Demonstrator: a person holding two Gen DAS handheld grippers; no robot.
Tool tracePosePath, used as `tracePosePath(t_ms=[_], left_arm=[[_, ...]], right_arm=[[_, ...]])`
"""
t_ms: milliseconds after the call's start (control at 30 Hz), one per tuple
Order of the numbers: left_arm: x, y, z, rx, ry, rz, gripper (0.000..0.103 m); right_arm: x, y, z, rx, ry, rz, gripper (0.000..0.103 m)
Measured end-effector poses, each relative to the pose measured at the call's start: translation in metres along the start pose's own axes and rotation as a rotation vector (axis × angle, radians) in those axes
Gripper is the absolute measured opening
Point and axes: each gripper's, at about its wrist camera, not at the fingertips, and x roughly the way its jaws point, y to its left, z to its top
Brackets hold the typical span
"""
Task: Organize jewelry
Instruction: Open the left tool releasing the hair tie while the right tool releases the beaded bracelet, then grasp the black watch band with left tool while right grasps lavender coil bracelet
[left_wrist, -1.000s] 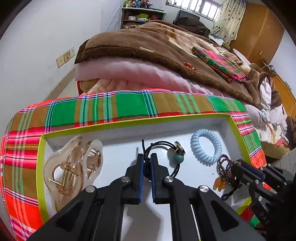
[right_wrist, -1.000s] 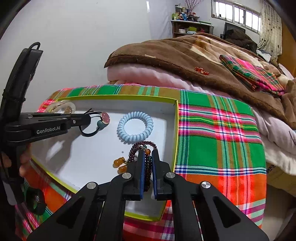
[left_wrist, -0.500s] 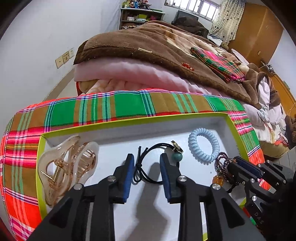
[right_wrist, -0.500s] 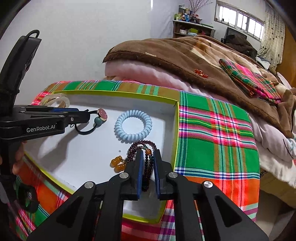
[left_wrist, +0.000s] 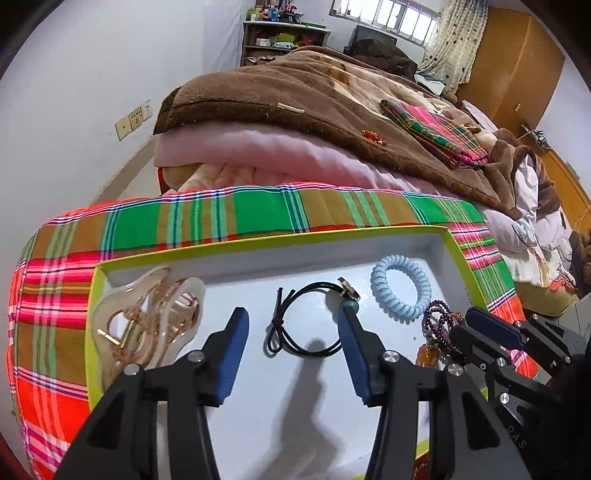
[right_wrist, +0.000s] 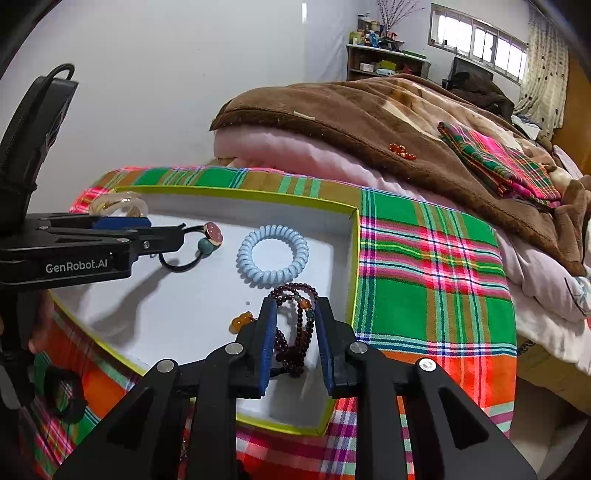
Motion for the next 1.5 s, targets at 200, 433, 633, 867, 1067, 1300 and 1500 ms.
tracePosePath(t_ms=[200,433,633,867,1067,1300,1500], left_arm=[[-0.011,-0.003,-0.004,0.006,-0.015,-0.003,0.055],[-0.028,-0.007,-0.009,0.007,-0.043,-0.006,0.056],[-0.047,-0.010,-0.017,0.010,-0.076,-0.009,0.057],[-0.074,-0.013,-0.033,0.011,-0.117,-0.001,0.057],[-0.091,-0.009,-0.050,-0.002,-0.136,-0.004,0.058],[-0.108,0.000,-0.072,-0.031,-0.156,0.011,0.058],[-0.121,0.015,-0.095,-0.075,-0.171,0.005,0.058]], right_arm=[[-0.008,0.002,-0.001,0.015,-0.021,0.015,0.044],[-0.020,0.005,-0.004,0.021,-0.041,0.018,0.044],[-0.036,0.005,-0.008,0.038,-0.068,0.025,0.044],[-0.057,0.007,-0.016,0.054,-0.101,0.030,0.044],[-0.073,0.012,-0.024,0.056,-0.123,0.040,0.044],[-0.090,0.015,-0.035,0.066,-0.144,0.048,0.044],[-0.102,0.013,-0.049,0.069,-0.156,0.055,0.044]])
